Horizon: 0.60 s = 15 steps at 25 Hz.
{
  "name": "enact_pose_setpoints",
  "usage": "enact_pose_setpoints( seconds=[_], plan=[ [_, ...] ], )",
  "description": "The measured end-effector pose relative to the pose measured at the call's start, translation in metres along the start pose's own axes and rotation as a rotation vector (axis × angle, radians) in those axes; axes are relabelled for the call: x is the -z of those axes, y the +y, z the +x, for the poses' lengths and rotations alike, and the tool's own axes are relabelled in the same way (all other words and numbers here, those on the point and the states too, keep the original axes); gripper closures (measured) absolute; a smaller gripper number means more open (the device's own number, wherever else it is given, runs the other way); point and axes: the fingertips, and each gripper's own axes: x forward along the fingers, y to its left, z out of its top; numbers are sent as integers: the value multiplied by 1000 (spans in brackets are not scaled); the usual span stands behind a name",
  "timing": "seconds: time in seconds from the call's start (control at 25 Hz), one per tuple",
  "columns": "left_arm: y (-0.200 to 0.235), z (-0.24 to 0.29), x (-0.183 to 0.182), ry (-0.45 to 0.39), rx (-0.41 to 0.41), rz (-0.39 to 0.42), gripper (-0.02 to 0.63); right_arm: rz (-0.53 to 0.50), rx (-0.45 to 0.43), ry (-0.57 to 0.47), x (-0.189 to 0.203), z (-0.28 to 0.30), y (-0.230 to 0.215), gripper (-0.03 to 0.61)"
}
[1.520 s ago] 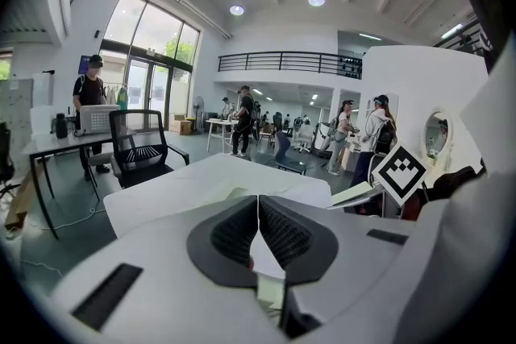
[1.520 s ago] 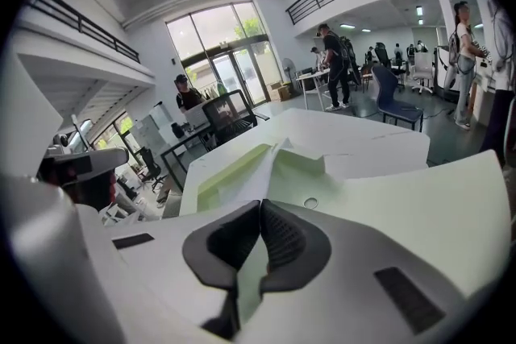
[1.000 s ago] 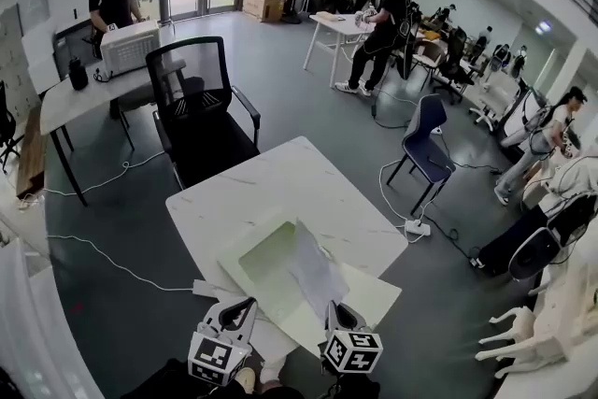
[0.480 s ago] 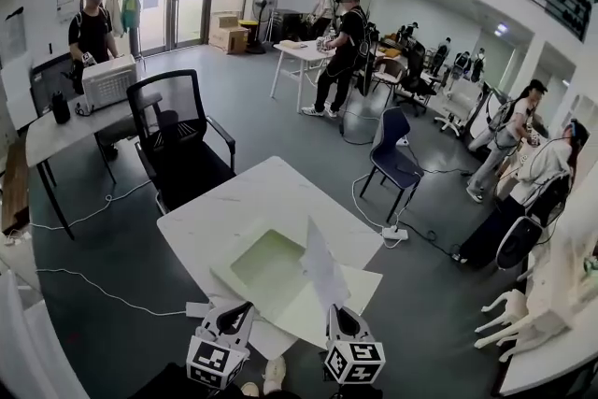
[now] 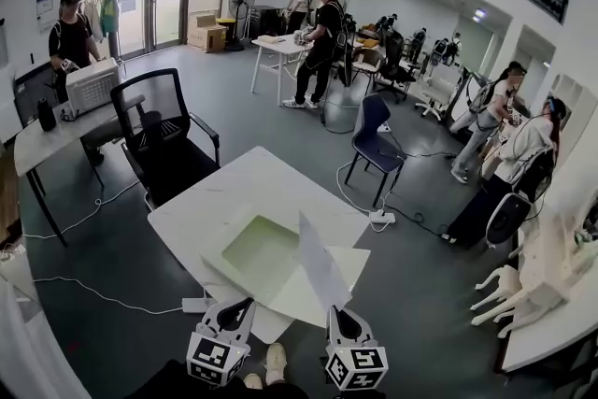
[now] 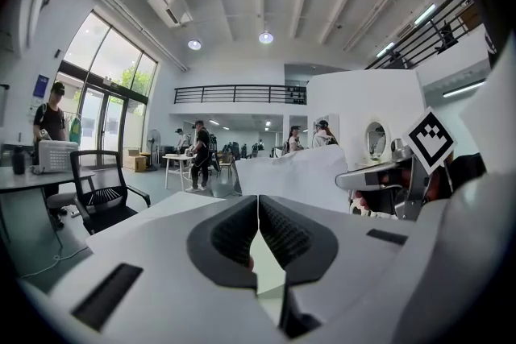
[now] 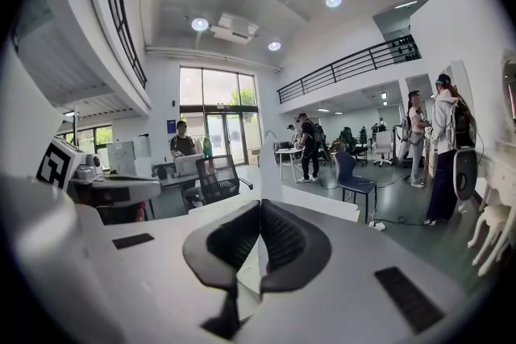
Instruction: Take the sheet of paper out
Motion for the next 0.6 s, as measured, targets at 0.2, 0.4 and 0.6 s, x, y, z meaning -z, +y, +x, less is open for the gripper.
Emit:
enact_pose_setpoints(
  seconds=[0.2, 0.4, 0.6],
  plan=[
    [-18, -1, 2, 7, 46, -4, 589, 0, 19, -3, 10, -20, 1, 561],
    [-30, 3, 3, 18, 75, 12, 589, 17, 28, -1, 17, -26, -1, 561],
    [-30, 5, 4, 23, 79, 18, 589, 26, 30, 3, 21, -25, -1, 561]
  ],
)
